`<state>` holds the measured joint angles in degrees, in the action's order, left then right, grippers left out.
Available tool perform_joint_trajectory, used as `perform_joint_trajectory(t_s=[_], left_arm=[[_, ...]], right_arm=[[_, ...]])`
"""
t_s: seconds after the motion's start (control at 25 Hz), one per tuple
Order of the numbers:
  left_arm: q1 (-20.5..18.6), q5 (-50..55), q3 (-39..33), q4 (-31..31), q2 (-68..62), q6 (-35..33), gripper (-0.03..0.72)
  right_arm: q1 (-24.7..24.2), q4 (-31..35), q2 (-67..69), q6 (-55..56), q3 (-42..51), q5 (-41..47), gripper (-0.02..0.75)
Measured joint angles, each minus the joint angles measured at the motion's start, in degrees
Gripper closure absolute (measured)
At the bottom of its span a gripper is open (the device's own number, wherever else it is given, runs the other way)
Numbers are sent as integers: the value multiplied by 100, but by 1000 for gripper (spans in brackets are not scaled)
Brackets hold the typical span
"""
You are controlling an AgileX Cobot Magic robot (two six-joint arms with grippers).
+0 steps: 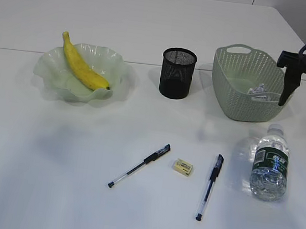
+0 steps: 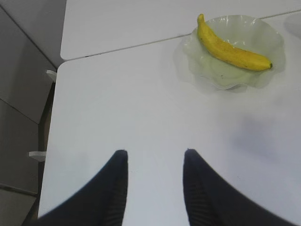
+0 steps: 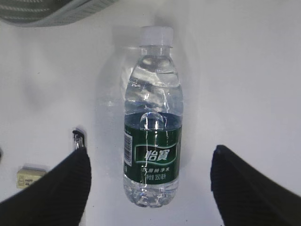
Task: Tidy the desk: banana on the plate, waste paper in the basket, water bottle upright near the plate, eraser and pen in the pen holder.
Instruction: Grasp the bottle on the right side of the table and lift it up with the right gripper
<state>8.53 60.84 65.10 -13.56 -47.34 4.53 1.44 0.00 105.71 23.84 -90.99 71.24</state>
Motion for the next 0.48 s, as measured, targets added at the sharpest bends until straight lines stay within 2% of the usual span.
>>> perform_joint_trajectory(t_s=[0.48], left_arm=[[0,150,0,86,14,0,412]], right_arm=[[0,0,637,21,0,-80,150]])
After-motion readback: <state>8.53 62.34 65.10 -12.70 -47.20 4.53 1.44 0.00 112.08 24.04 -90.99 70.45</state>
